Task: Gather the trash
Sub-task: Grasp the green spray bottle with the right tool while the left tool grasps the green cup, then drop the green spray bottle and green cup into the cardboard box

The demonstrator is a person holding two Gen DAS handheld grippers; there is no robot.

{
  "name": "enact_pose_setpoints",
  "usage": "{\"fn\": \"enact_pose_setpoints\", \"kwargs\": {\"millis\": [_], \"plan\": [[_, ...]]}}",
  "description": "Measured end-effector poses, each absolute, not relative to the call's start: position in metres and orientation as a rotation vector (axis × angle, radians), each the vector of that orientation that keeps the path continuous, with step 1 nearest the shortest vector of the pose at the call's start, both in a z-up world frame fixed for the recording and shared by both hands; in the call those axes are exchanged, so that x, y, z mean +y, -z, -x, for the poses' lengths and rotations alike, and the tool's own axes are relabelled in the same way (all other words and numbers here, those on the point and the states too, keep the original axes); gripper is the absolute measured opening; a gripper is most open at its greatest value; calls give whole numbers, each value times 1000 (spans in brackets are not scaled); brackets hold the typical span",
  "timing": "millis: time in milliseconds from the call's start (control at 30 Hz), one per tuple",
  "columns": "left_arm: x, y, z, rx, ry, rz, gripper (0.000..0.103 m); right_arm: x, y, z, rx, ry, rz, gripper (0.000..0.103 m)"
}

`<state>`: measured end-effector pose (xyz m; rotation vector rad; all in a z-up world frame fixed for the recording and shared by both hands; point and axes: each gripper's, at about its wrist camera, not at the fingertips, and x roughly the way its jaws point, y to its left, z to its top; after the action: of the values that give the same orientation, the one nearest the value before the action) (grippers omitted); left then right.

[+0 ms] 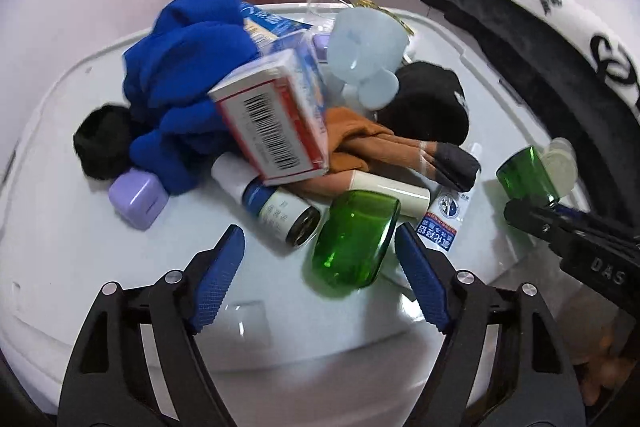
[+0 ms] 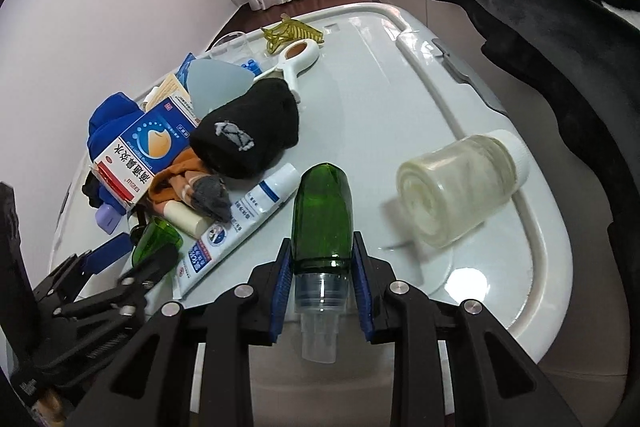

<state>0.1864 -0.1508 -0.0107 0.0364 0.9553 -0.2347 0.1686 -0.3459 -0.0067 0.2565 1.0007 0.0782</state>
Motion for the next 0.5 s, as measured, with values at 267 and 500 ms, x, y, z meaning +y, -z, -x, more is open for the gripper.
{"fn": "enact_pose_setpoints", "kwargs": {"millis": [267, 500], "plan": [[-159, 11, -168, 883, 282, -117, 36, -337, 6, -167, 987, -65, -202, 28], [-110, 3, -139, 878, 312, -5, 36, -334, 5, -165, 977, -59, -206, 28]]}}
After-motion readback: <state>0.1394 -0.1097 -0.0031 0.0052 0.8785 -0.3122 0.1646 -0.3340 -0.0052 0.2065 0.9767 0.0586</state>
